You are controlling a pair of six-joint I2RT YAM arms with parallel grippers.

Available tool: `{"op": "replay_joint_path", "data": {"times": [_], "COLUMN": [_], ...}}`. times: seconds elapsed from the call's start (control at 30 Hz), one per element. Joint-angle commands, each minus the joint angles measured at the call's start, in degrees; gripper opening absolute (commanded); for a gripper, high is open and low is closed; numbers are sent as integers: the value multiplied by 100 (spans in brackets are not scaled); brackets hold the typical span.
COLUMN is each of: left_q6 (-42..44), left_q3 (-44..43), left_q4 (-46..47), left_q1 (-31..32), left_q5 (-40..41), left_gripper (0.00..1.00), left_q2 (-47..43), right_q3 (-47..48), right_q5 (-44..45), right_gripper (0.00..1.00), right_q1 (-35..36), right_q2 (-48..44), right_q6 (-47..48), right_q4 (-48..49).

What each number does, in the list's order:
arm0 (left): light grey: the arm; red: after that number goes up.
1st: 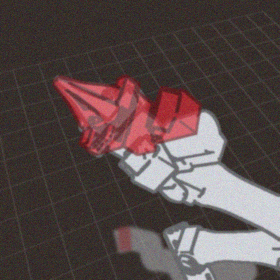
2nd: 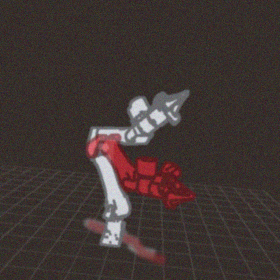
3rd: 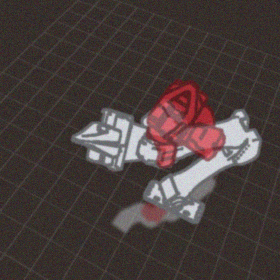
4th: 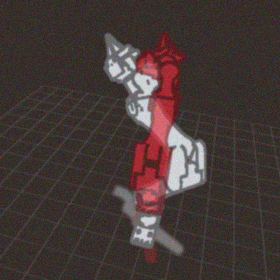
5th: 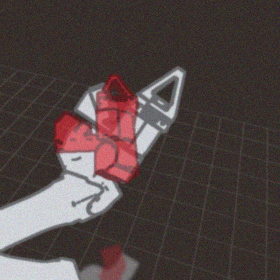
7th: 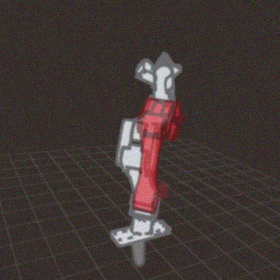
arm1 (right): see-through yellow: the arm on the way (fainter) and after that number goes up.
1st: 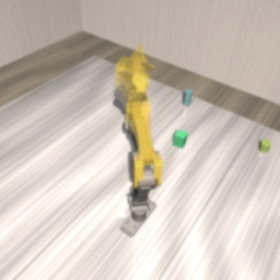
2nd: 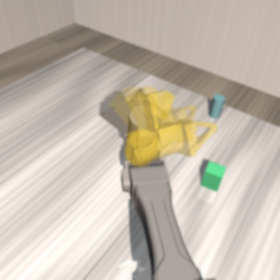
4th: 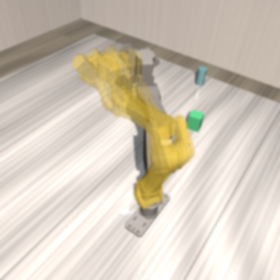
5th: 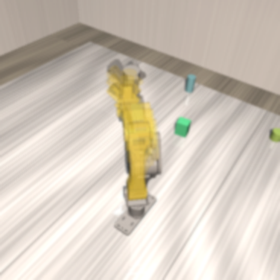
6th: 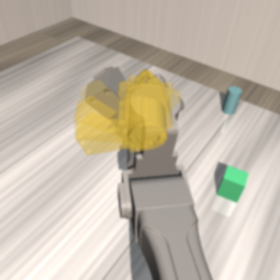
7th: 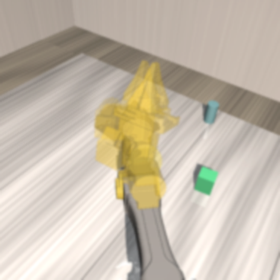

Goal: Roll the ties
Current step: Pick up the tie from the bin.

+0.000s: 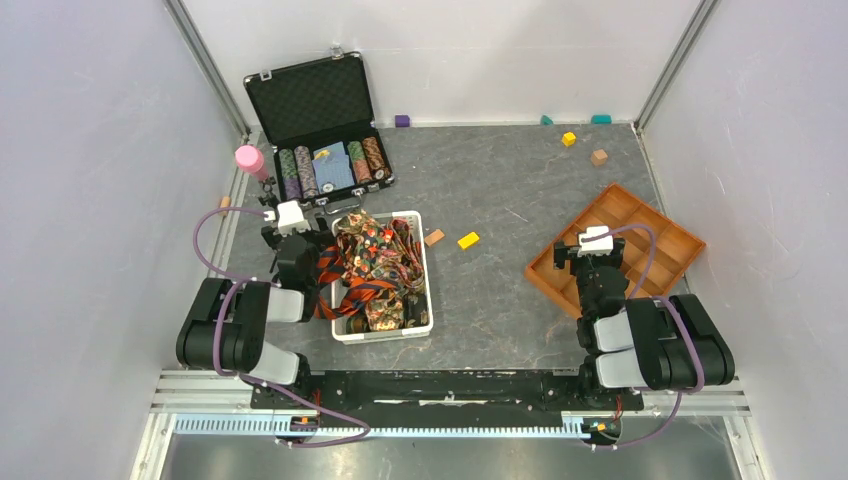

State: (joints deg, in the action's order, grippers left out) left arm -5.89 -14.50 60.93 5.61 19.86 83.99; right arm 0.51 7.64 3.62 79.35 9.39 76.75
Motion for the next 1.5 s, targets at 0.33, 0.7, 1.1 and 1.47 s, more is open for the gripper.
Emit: {"op": "replay_joint_path", "data": {"times": [0.33, 0.7, 1.1, 1.47], "left_q6": [355, -379, -1808, -3188], "left_q3": [27, -256, -857, -2568], "left_q4": [212, -2811, -6008, -9851], "left_q1": [91, 643, 653, 653], "left_q5": [136, 1281, 1539, 376], "left_gripper": [100, 100, 100, 100], "left_q2": [5, -2303, -4530, -4733], "right_q3": [-506, -238, 675, 3125], "right_q5": [175, 1086, 1506, 1930], "right_gripper": [99, 98, 99, 99], "right_q1": [-27, -23, -27, -20], "right_q2": [-84, -1092, -2334, -1944], "right_q6": [20, -287, -1263, -3012], "right_q4": [388, -962, -3223, -7543]}}
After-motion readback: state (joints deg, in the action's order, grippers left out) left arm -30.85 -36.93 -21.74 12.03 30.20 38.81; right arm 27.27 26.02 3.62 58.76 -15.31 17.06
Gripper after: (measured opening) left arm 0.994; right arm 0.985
